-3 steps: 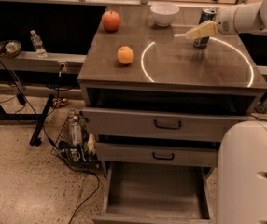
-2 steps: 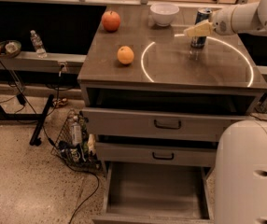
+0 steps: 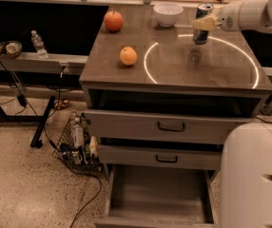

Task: Place redbull can into bottom drawer

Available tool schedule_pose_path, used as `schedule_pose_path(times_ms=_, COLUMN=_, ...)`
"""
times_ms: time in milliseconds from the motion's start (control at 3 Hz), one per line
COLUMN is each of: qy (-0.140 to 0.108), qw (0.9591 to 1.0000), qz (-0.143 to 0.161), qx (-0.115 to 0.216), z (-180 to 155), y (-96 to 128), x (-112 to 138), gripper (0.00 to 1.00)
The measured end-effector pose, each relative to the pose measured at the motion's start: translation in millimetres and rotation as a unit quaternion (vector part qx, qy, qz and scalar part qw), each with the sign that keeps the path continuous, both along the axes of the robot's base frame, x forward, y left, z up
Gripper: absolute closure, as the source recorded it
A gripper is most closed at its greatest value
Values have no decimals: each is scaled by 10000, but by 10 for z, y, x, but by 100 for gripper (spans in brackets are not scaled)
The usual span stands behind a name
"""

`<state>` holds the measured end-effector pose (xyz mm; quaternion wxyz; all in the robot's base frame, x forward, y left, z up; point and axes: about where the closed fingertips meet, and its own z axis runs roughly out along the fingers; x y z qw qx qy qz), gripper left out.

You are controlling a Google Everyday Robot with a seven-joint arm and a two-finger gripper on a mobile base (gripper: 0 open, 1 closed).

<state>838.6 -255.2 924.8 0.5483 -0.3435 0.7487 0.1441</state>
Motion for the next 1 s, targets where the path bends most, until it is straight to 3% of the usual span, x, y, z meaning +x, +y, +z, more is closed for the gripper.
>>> schedule_pose_path(times_ms=333, qy=-44, qw=9994, qz=342, qx=89, z=251, y=-46, x=-340, gripper=100)
schedule_pose_path(times_ms=667, qy=146, qw=9988, qz=468, qx=52, z=452, y=-380, x=-887, gripper=100)
schedule_pose_path(times_ms=1000, qy=438, qw=9985, qz=329, qx=-19, z=603, y=-792, x=-1525, gripper=100)
